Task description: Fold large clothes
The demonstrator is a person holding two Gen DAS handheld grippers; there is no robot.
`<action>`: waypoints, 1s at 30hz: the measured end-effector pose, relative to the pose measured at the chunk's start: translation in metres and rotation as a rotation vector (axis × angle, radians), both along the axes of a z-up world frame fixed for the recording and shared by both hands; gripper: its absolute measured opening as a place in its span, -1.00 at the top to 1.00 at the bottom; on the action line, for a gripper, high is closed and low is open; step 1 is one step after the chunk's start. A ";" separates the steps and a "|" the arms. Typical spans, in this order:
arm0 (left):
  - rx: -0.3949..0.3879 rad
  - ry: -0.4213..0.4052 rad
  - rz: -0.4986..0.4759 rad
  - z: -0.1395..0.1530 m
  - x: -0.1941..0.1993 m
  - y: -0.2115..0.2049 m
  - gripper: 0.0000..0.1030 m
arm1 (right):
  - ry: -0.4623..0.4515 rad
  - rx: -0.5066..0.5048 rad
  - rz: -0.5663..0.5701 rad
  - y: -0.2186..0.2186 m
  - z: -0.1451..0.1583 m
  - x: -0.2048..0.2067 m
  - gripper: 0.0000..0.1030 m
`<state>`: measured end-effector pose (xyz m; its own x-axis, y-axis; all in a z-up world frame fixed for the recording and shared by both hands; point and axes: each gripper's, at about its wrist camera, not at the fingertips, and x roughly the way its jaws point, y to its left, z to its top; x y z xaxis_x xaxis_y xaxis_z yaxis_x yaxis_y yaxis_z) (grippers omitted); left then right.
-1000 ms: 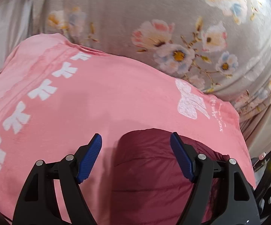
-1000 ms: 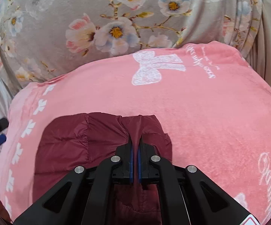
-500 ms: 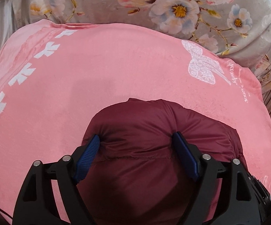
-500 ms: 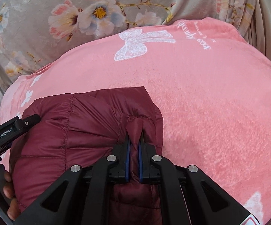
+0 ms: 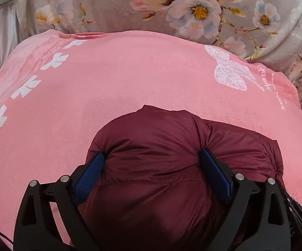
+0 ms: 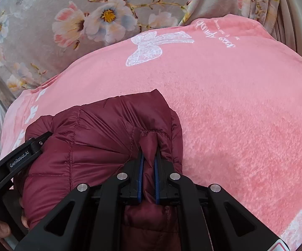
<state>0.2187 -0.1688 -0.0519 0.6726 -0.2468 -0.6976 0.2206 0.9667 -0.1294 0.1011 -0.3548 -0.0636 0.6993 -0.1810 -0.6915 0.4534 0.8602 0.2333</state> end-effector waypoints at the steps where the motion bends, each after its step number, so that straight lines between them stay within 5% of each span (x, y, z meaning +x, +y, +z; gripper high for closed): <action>1: 0.005 -0.003 0.001 0.000 0.000 -0.001 -0.78 | 0.000 0.000 0.001 -0.001 0.000 0.000 0.93; 11: 0.028 0.035 -0.030 0.006 -0.002 0.004 -0.79 | -0.006 -0.051 -0.007 0.007 0.019 -0.020 0.84; 16: -0.006 -0.003 -0.056 0.038 -0.053 0.042 -0.78 | -0.071 -0.112 0.063 0.030 0.055 -0.082 0.80; 24: -0.043 0.062 -0.105 0.032 -0.130 0.070 -0.78 | -0.036 -0.080 0.114 0.052 0.041 -0.140 0.77; 26: -0.061 0.074 -0.124 0.031 -0.146 0.077 -0.78 | -0.043 -0.088 0.107 0.055 0.042 -0.150 0.68; 30: -0.137 0.131 -0.167 0.026 -0.167 0.096 -0.78 | -0.074 -0.082 0.089 0.050 0.045 -0.163 -0.08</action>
<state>0.0517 -0.0726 -0.0261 0.5208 -0.4447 -0.7287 0.3481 0.8900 -0.2943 -0.0621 -0.3050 -0.0182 0.7638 -0.1700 -0.6227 0.3589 0.9137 0.1907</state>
